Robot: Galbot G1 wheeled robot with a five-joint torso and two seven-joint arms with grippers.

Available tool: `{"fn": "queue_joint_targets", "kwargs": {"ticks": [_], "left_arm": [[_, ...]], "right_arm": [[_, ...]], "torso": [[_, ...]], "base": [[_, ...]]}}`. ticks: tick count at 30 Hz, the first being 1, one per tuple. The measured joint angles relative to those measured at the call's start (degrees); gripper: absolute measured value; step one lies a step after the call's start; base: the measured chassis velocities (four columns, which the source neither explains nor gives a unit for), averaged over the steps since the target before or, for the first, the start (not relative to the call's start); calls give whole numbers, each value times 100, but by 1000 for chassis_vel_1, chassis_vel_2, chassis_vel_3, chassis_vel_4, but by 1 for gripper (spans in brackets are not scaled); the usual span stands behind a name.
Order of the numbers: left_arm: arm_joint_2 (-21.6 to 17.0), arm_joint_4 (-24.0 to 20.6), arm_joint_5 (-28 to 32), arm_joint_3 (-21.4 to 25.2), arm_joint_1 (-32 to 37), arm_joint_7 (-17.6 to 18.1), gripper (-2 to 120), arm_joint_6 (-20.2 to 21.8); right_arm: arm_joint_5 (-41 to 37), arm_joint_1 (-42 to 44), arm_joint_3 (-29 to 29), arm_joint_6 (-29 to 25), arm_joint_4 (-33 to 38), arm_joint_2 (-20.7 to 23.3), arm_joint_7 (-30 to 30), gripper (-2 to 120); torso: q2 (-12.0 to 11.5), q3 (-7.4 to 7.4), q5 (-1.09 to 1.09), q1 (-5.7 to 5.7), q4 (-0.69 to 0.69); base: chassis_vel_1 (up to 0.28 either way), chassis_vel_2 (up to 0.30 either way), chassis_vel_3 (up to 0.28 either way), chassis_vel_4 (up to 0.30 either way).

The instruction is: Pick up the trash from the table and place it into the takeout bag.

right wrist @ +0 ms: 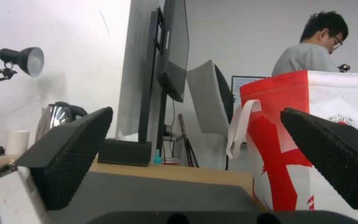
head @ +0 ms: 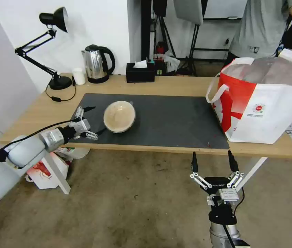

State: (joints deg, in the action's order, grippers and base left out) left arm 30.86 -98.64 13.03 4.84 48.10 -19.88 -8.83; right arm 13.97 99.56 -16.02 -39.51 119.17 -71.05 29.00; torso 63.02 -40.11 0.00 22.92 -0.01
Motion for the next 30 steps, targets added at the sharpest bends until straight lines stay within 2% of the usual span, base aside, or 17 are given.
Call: {"fn": "queue_joint_targets", "kwargs": {"ticks": [6, 24, 30], "left_arm": [[34, -99, 136, -98, -37, -56, 100, 22], [192, 38, 164, -332, -194, -147, 100, 19], [155, -118, 350, -324, -207, -230, 100, -8]], "right_arm": [[0, 0, 0, 0, 0, 0, 0, 100], [0, 0, 0, 0, 0, 0, 0, 100], [0, 0, 0, 0, 0, 0, 0, 100]], "torso": [[0, 0, -1, 0, 0], [0, 0, 0, 0, 0], [0, 0, 0, 0, 0]], "base": [[0, 0, 0, 0], [0, 0, 0, 0], [0, 0, 0, 0]]}}
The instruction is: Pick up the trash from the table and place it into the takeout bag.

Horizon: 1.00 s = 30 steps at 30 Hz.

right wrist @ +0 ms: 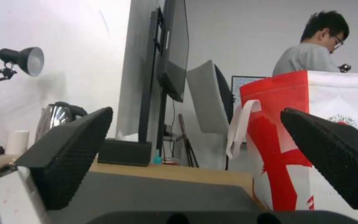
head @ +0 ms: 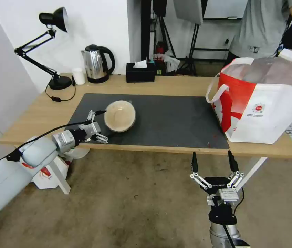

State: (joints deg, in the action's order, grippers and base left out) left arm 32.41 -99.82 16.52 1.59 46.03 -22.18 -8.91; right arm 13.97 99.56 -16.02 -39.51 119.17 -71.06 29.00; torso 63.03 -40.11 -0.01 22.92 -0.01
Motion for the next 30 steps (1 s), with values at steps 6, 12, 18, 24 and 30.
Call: {"fn": "queue_joint_targets", "kwargs": {"ticks": [6, 12, 18, 24, 30], "left_arm": [[-33, 18, 43, 43, 22, -71, 100, -4], [78, 244, -121, -67, -13, -108, 100, -2], [172, 345, -164, -205, -116, -120, 100, 3], [179, 386, -183, -192, -116, -135, 100, -18], [164, 422, -198, -176, -117, -188, 100, -27]], "right_arm": [[0, 0, 0, 0, 0, 0, 0, 100], [0, 0, 0, 0, 0, 0, 0, 100], [0, 0, 0, 0, 0, 0, 0, 100], [0, 0, 0, 0, 0, 0, 0, 100], [0, 0, 0, 0, 0, 0, 0, 100]], "torso": [[0, 0, 0, 0, 1], [0, 0, 1, 0, 1], [0, 0, 1, 0, 0], [0, 0, 1, 0, 1], [0, 0, 1, 0, 1]], "base": [[0, 0, 0, 0], [0, 0, 0, 0], [0, 0, 0, 0], [0, 0, 0, 0], [0, 0, 0, 0]]}}
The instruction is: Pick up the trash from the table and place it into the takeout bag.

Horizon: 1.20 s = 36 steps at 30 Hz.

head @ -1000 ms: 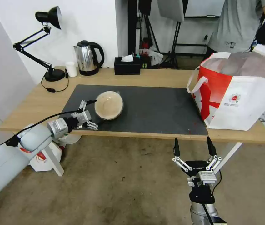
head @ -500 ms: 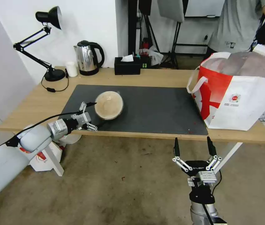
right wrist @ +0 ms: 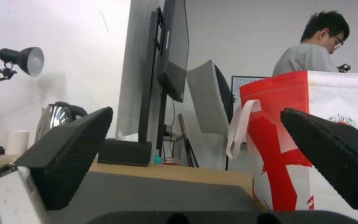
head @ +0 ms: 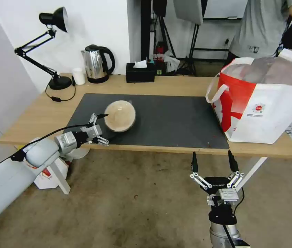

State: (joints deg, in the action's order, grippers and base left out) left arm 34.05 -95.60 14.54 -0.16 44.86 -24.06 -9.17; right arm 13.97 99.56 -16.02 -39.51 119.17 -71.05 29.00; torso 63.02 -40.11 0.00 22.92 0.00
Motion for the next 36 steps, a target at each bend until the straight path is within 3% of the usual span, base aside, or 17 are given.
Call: {"fn": "queue_joint_targets", "kwargs": {"ticks": [6, 14, 18, 29, 33, 36], "left_arm": [[-6, 81, -15, 1, -41, -120, 100, 6], [-6, 173, -19, -12, -138, -227, 75, 39], [7, 180, -15, -17, -137, -236, 54, 41], [-49, 123, 35, 10, -118, -250, 19, 40], [-55, 74, 75, 137, -30, -285, 1, 37], [-56, 63, 90, 208, 21, -331, 0, 36]], "right_arm": [[0, 0, 0, 0, 0, 0, 0, 100], [0, 0, 0, 0, 0, 0, 0, 100], [0, 0, 0, 0, 0, 0, 0, 100], [0, 0, 0, 0, 0, 0, 0, 100], [0, 0, 0, 0, 0, 0, 0, 100], [0, 0, 0, 0, 0, 0, 0, 100]], "torso": [[0, 0, 0, 0, 0], [0, 0, 0, 0, 0], [0, 0, 0, 0, 0], [0, 0, 0, 0, 0], [0, 0, 0, 0, 0], [0, 0, 0, 0, 0]], "base": [[0, 0, 0, 0], [0, 0, 0, 0], [0, 0, 0, 0], [0, 0, 0, 0], [0, 0, 0, 0], [0, 0, 0, 0]]}}
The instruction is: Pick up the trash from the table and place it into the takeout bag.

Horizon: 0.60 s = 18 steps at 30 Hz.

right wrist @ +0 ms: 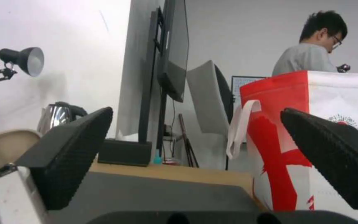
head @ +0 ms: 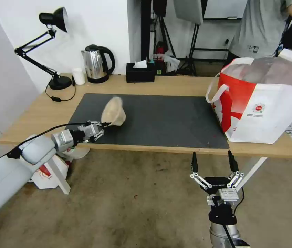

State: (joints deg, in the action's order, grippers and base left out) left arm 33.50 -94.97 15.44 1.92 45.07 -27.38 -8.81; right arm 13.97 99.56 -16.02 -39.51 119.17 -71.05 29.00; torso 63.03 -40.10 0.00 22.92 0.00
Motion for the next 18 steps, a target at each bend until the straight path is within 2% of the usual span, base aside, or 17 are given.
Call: {"fn": "queue_joint_targets", "kwargs": {"ticks": [12, 18], "left_arm": [[-30, -125, 172, 188, 72, -146, 0, -21], [-202, -201, 497, 513, -99, -419, 0, -75]], "right_arm": [[0, 0, 0, 0, 0, 0, 0, 100], [0, 0, 0, 0, 0, 0, 0, 100]], "torso": [[0, 0, 0, 0, 0], [0, 0, 1, 0, 1]], "base": [[0, 0, 0, 0], [0, 0, 0, 0]]}}
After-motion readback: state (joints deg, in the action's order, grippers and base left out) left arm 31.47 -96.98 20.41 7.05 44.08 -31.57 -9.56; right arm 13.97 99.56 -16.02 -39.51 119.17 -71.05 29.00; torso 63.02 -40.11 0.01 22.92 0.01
